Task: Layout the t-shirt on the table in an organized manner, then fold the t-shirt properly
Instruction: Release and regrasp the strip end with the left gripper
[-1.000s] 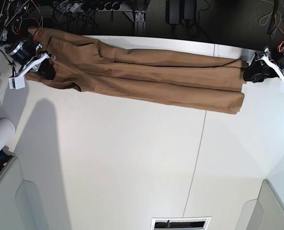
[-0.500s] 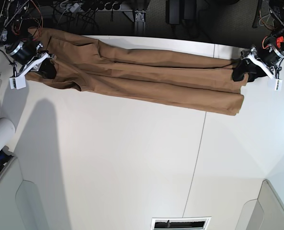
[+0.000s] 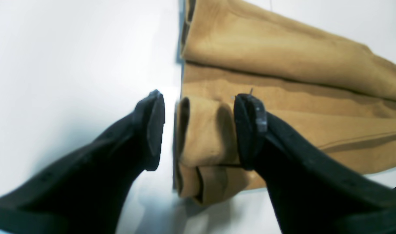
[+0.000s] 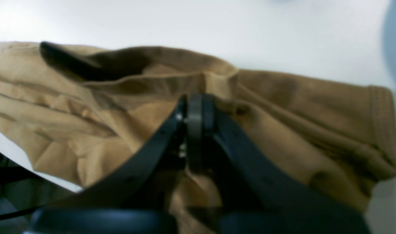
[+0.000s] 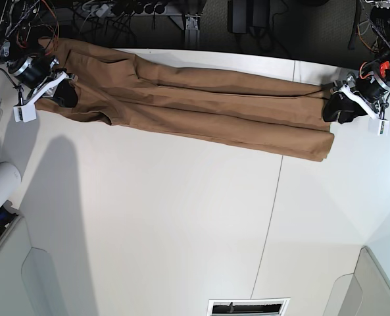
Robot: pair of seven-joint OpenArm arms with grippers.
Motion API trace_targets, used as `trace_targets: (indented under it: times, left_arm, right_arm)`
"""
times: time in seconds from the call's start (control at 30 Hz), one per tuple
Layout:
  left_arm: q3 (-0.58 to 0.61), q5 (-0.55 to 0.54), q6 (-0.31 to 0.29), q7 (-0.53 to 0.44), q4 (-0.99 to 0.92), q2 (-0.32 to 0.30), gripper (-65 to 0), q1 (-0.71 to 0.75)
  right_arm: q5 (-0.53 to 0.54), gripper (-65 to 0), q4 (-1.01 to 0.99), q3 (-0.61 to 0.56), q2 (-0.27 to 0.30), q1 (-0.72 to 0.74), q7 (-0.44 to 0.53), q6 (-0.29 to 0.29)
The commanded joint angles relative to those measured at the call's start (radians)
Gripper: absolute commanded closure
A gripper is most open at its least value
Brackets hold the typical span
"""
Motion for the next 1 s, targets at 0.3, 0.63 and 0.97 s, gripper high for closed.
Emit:
trace_targets:
  times: [0.3,0.63,0.97]
  left_arm:
    - [0.019,-0.029,-0.003,-0.016,-0.06,-0.017,-42.4,-0.037]
    - [0.077,-0.029,-0.003,-0.003,-0.182,-0.017,-42.6,-0.121]
    - [0.077,-0.077,-0.065,0.058,-0.181,-0.016,-42.5,-0.063]
  right_arm:
    - [0.019,0.0,0.014,0.005,0.014,0.007,0.011,0.008]
    - [0.019,0.0,0.014,0.005,0.014,0.007,-0.006,0.008]
    - [0.019,0.0,0.014,0.005,0.014,0.007,-0.006,0.008]
